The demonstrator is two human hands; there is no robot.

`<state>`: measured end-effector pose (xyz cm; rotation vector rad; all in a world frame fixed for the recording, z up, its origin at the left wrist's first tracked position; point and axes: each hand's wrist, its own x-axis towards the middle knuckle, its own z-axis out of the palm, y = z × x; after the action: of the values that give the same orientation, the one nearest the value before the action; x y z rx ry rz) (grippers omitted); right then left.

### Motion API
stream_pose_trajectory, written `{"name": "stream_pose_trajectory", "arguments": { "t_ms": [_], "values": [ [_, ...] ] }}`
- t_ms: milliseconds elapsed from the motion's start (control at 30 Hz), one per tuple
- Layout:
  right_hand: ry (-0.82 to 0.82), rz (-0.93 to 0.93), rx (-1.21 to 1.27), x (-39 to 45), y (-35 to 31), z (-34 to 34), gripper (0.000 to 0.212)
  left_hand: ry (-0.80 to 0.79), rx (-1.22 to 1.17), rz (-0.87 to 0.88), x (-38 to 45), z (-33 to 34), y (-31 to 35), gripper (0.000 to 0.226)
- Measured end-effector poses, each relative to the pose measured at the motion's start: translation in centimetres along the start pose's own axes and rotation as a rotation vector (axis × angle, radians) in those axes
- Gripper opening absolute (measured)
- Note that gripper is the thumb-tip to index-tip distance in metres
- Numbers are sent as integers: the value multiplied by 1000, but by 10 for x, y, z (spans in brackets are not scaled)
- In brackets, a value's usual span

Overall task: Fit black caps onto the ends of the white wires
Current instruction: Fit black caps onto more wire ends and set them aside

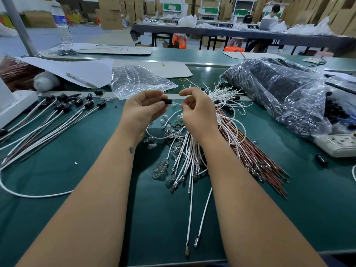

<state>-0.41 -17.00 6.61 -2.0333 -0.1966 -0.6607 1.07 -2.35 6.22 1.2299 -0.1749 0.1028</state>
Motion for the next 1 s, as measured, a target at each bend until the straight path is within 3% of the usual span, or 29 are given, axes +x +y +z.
{"name": "stream_pose_trajectory", "arguments": {
  "t_ms": [567, 867, 1000],
  "values": [
    [-8, -13, 9, -2, -3, 2, 24, -55, 157, 2, -2, 1, -4, 29],
    [-104, -82, -168, -1, -4, 2, 17, -44, 264, 67, -2, 4, -4, 24],
    [-108, -76, -285, 0, -3, 3, 13, 88, 351, 164, 0, 4, -4, 18]
  ]
}}
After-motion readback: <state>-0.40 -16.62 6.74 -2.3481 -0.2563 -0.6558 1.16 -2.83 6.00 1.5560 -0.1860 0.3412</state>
